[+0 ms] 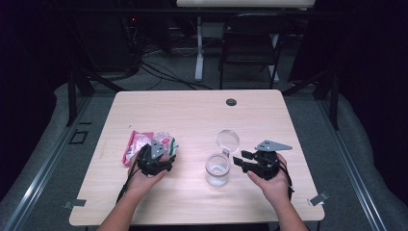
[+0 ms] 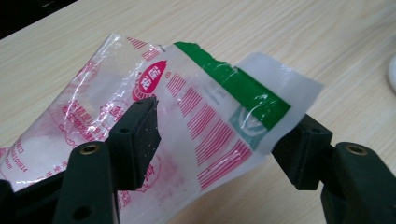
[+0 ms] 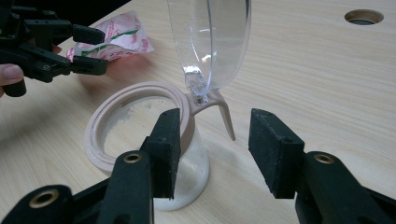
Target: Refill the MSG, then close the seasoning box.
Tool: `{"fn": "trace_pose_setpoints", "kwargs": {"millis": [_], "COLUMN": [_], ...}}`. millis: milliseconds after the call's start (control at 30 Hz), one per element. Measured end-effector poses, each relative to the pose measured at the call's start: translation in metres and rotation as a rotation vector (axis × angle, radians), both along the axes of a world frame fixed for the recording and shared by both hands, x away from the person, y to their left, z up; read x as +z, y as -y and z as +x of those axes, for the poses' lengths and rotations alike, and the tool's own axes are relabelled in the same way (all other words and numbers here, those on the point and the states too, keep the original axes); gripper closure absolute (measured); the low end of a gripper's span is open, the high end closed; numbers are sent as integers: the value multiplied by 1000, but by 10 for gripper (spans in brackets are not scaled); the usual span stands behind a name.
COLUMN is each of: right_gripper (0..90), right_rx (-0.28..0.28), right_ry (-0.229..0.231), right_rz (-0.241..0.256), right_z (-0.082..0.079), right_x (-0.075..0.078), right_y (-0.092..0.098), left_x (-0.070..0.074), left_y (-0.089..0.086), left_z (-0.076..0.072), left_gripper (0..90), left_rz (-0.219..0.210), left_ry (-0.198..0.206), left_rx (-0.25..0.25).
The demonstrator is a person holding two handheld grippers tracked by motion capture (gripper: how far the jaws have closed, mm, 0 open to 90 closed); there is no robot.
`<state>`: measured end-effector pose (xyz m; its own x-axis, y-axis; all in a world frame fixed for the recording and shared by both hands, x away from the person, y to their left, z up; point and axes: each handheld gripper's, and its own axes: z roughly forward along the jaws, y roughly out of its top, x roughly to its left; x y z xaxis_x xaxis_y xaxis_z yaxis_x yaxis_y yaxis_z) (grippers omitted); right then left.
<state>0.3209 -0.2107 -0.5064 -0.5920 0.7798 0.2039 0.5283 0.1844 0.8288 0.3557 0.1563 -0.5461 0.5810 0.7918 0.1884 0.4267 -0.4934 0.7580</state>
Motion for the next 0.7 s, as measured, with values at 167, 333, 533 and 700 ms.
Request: {"fn": "trace_pose_setpoints", "kwargs": {"millis": [167,333,533,700], "right_gripper": [535,535,535,535], "right_rx": [-1,-5,-10,-23], "right_ry": [5,-1,4,8], "right_rz": [0,-6,-13,-5], "right_z": [-1,-2,-6,-7], "right_x": [0,-1,-1,-1], "right_y": [0,3,4,6], "left_x": [-4,-7,-9,-11], "left_y": [-1,-2,-4,-4], "left_z": [5,8,13,17], "left_gripper": [360,371,393,450], "left_rz": [10,22,29,29], "left_ry": [11,18,24,26], "left_rx": [16,35,60,69]}}
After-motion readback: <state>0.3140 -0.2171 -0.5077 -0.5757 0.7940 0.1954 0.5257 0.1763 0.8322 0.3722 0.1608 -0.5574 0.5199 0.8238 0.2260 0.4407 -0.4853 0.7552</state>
